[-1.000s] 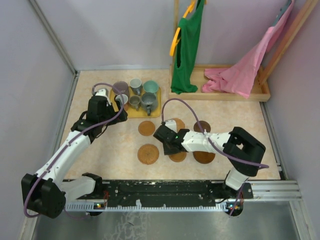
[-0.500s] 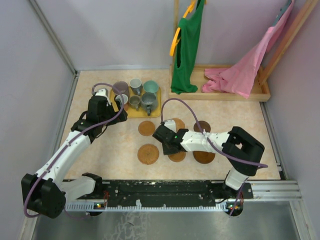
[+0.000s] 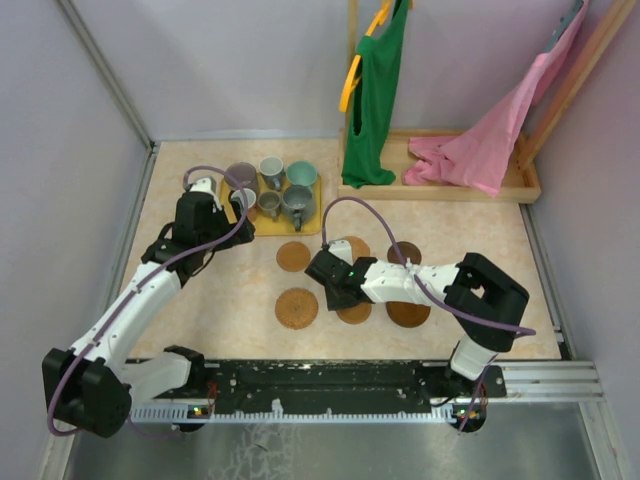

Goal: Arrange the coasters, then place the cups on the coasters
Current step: Adjust the coaster at the center of the board.

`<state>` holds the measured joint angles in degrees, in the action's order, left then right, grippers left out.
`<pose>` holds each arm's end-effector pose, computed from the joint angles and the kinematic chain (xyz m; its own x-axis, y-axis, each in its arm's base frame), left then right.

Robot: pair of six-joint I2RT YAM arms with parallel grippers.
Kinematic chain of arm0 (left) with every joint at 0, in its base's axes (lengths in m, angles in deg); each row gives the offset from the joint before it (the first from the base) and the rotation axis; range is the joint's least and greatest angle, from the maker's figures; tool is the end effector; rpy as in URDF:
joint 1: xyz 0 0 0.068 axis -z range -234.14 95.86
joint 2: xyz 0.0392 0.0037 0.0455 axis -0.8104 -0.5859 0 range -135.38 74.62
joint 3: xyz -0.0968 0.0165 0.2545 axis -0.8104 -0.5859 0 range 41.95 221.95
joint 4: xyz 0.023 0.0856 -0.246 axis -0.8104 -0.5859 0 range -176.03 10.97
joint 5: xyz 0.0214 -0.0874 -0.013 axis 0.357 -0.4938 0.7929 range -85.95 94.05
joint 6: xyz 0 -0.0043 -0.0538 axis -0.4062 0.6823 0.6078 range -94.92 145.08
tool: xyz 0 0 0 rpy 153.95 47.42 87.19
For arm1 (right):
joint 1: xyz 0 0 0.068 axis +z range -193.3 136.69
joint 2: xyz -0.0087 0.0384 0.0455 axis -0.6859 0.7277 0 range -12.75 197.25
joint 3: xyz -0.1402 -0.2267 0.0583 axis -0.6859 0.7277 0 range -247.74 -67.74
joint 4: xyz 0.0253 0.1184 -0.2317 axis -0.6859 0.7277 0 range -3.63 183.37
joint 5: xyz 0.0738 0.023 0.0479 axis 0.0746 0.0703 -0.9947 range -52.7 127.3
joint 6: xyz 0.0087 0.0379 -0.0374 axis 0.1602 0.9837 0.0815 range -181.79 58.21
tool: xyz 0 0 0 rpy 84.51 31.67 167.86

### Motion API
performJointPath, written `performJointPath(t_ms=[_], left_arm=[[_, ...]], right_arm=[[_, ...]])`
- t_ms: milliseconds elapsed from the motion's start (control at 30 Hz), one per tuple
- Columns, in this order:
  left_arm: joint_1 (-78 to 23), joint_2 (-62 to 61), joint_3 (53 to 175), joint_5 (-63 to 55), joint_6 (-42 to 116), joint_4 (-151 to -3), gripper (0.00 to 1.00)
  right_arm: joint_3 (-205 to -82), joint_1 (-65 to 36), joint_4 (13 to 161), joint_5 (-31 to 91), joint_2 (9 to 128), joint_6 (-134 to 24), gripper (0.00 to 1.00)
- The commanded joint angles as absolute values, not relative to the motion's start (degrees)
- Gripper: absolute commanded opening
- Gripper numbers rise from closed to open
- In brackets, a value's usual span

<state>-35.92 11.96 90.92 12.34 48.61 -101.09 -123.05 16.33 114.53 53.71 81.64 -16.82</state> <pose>0.2292 -0.0699 0.2844 -0.5880 -0.2224 -0.7777 -0.0399 0.9683 -0.2467 0.1654 0.2625 0.1691 -0.8757 -0.1536 -0.4578 -0.2171 0.9721 0.0890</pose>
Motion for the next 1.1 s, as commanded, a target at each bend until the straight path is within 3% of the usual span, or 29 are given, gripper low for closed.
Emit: performJointPath(t_ms=[0, 533, 1067], left_arm=[[-36.34, 13.26, 90.36, 12.09, 48.23, -101.09, 1.00], [-36.29, 13.79, 90.03, 12.15, 48.37, -101.27, 1.00], [-36.29, 13.83, 90.34, 12.31, 48.24, -101.09, 1.00]], right_arm=[[-124.45, 17.15, 112.86, 53.16, 81.15, -17.06, 0.24], [-124.85, 17.44, 111.96, 52.12, 81.52, -17.58, 0.24], [-134.44, 16.42, 118.23, 62.28, 79.66, -22.93, 0.29]])
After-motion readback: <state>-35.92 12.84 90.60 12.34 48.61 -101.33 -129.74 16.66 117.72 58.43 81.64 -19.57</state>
